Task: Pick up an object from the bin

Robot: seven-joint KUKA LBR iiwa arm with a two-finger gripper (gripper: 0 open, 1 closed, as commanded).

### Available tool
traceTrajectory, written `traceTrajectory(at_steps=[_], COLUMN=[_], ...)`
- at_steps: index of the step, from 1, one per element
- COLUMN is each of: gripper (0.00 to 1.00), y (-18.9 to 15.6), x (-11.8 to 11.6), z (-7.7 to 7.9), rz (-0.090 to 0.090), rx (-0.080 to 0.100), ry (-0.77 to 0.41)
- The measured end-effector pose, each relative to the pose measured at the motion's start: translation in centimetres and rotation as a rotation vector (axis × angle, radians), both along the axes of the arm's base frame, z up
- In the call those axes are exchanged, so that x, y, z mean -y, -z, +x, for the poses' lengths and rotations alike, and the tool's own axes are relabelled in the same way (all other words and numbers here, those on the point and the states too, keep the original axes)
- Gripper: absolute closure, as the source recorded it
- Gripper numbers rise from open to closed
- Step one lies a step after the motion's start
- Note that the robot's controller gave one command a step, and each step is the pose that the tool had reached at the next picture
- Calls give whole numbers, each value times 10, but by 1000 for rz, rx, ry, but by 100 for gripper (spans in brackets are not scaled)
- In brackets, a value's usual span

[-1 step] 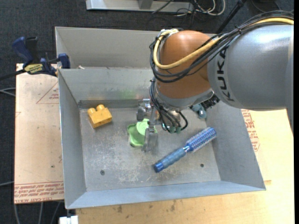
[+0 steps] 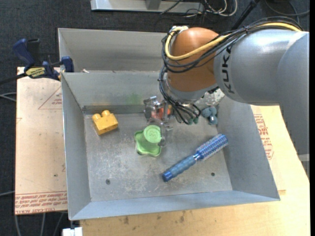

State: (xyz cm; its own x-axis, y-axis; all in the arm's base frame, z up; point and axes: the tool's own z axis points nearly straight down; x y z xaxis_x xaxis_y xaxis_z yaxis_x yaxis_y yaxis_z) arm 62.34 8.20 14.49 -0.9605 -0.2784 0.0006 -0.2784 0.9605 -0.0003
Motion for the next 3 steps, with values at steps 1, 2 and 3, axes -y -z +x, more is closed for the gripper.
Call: traceTrajectory(at_steps=[1,2,3], gripper=[0,0,0], y=[72,72,73], x=[-1,10,26], z=[-17,-1,16], rz=[3,2,2], rx=[6,8,7], ry=[-236,-625,-1215])
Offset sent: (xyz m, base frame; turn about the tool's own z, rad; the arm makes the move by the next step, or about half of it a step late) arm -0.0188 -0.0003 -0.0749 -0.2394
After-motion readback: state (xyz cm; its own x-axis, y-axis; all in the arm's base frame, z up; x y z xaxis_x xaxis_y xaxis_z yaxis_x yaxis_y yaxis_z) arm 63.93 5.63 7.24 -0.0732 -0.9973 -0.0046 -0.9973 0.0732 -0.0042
